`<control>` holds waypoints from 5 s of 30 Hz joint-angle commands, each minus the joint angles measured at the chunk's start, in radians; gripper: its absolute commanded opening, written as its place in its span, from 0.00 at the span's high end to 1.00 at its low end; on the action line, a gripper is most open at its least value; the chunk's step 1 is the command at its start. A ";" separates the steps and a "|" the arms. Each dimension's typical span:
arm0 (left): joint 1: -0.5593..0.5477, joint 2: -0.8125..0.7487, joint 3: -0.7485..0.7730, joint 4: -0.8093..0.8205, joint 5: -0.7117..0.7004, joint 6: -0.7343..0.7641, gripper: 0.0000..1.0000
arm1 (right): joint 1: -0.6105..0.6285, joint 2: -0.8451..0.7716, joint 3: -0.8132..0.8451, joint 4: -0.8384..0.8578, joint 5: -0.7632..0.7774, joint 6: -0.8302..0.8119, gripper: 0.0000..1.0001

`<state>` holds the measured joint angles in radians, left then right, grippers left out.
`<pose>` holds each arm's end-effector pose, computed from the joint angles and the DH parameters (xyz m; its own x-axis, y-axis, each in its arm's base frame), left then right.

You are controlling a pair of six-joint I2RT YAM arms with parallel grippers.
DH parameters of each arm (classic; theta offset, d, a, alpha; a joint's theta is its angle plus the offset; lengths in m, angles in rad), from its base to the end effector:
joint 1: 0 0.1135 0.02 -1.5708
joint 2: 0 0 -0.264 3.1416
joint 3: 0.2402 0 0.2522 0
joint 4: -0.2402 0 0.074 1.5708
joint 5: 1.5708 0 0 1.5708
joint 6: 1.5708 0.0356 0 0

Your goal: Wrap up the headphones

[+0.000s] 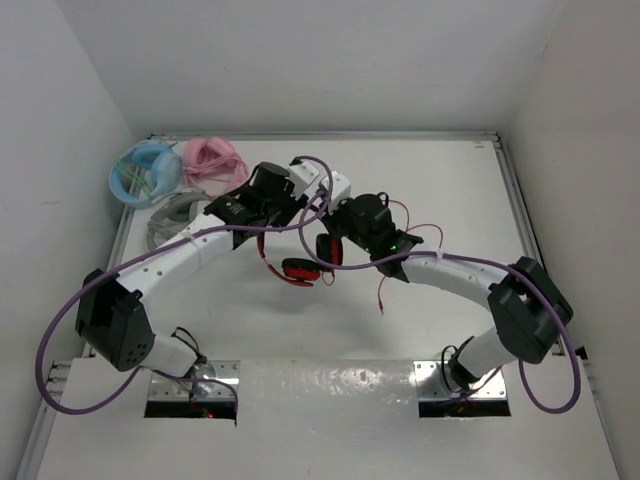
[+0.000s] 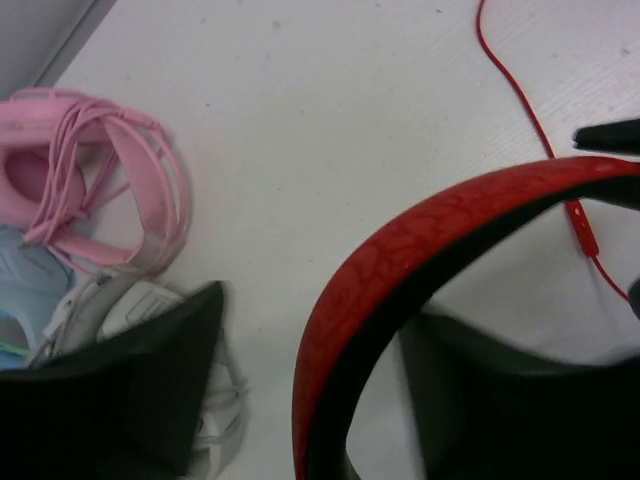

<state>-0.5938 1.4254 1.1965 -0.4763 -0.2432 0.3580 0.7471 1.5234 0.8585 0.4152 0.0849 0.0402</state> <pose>0.2672 -0.1700 0.3072 -0.3661 0.6575 -0.6585 0.5545 0.7224 0.4130 0.2540 0.2311 0.2462 -0.2059 -0.1362 -0.9690 -0.6090 0.7930 0.0180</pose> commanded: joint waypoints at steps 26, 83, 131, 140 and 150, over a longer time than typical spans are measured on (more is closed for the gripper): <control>0.385 -0.143 0.313 -0.116 0.292 -0.283 1.00 | -0.008 -0.579 -0.369 0.107 -0.042 -0.365 0.06; 0.396 -0.151 0.713 -0.217 0.297 -0.553 1.00 | -0.029 0.256 -0.285 1.056 -0.025 0.121 0.37; -0.010 -0.062 -0.109 0.512 -0.373 0.452 1.00 | 0.479 -0.246 0.778 -1.196 0.585 -0.329 1.00; -0.127 -0.109 -0.143 0.343 -0.226 0.417 1.00 | 0.303 -0.354 0.771 -1.124 0.644 -0.456 1.00; -0.287 -0.183 -0.094 0.134 -0.042 0.294 1.00 | 0.137 -0.368 0.590 -0.805 0.437 -0.557 1.00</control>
<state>-0.8398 1.2819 1.0466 -0.3061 -0.3511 0.7158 0.9276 1.1362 1.4845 -0.5644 0.6010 -0.4782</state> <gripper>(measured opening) 0.106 0.009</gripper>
